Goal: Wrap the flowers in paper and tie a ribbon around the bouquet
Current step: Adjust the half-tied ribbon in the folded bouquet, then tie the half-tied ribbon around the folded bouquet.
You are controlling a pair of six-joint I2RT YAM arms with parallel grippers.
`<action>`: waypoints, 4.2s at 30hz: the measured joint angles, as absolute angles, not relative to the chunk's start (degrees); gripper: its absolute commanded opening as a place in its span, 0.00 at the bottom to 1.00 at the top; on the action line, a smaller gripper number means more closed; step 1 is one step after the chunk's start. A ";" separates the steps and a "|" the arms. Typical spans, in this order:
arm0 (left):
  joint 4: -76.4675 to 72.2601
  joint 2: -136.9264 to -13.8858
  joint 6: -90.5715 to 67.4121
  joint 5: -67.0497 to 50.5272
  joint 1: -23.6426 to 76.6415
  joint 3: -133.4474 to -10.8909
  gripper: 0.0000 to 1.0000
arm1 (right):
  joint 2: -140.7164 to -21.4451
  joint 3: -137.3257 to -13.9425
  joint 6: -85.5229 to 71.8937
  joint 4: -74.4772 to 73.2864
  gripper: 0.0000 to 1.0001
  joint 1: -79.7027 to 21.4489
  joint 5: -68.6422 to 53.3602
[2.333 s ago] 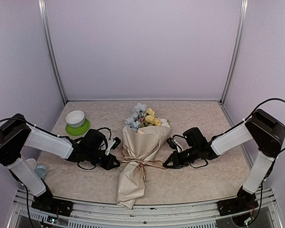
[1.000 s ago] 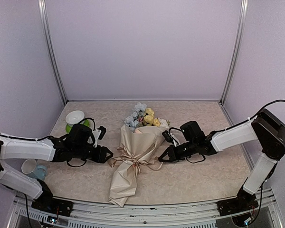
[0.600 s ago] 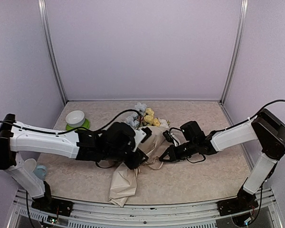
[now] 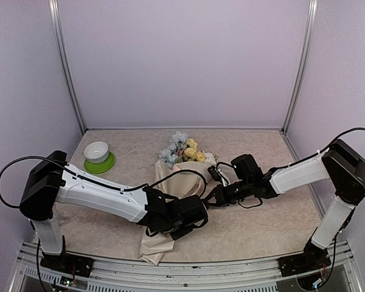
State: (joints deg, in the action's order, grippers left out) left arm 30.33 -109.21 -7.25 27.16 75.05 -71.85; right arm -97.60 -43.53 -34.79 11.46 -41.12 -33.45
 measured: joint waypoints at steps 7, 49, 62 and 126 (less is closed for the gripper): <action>32.36 -110.87 -7.42 31.40 75.29 -71.85 0.14 | -97.60 -43.53 -34.79 11.75 0.00 -41.12 -33.69; 12.99 -77.76 -19.77 1.85 54.54 -44.53 0.00 | -97.43 -62.92 -24.25 7.31 0.28 -46.96 -25.96; 12.75 -65.47 -32.45 -2.15 43.77 -30.06 0.00 | -109.97 -68.58 -26.06 6.28 0.21 -47.88 -28.51; -1.85 -79.77 -16.10 -6.42 41.21 -31.14 0.00 | -105.80 -48.18 -33.15 17.93 0.00 -50.26 -33.28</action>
State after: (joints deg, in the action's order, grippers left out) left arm -1.85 -79.77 -16.10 -6.42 41.21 -31.14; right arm -105.80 -48.18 -33.15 17.93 -50.26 -33.28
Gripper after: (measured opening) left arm 0.009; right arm 0.003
